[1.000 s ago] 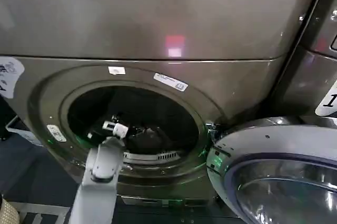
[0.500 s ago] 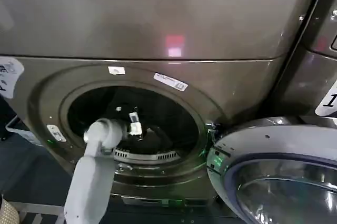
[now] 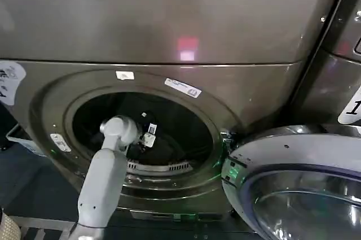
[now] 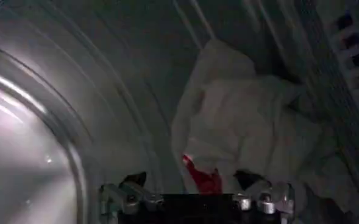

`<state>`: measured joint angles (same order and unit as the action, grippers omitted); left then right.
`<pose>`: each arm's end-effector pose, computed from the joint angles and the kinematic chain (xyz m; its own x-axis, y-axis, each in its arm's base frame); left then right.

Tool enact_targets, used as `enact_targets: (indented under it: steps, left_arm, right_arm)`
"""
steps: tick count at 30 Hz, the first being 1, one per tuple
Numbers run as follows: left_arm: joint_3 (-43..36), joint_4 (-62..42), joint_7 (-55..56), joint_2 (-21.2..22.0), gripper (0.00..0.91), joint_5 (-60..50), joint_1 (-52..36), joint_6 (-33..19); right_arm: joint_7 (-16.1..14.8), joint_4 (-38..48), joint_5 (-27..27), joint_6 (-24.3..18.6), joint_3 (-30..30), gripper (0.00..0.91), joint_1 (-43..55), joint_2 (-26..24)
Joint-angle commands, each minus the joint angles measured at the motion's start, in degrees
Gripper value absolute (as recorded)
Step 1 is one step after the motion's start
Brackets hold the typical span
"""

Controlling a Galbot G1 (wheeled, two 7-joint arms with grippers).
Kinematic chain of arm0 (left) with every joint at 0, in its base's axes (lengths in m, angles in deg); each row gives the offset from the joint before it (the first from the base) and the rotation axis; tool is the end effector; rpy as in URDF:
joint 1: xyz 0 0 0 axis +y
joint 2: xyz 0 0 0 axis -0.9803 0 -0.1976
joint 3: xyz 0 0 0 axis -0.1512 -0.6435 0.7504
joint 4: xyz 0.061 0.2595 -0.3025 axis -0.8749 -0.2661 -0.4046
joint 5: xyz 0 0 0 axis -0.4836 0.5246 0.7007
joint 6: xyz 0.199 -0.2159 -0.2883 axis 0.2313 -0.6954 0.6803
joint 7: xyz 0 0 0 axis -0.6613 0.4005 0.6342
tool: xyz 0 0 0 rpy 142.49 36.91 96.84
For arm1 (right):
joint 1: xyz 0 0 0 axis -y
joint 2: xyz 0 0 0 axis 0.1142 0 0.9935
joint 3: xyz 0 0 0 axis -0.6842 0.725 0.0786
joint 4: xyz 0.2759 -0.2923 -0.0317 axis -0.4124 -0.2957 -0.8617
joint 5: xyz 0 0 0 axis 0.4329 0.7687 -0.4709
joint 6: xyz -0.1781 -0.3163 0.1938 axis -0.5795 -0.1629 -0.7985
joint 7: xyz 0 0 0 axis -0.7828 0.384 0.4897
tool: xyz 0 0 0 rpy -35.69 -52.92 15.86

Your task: Grasp the clothes from the dryer.

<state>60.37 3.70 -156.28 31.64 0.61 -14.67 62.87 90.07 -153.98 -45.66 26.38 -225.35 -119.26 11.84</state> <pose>0.5724 0.0066 -0.2645 -0.4092 0.2073 0.8886 0.8280 -0.3249 0.4571 -0.2244 -0.5921 -0.0775 0.0620 0.9527 -0.2975 0.9943 -0.0330 0.1016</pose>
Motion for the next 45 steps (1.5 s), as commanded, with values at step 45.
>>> enact_targets:
  steps: [45]
  left_arm:
    - [3.4,7.9,48.2,3.8,0.0,37.0,2.0,23.7]
  right_arm:
    - [-0.9,-1.4,0.0,0.0,2.5,0.907,0.9,1.0]
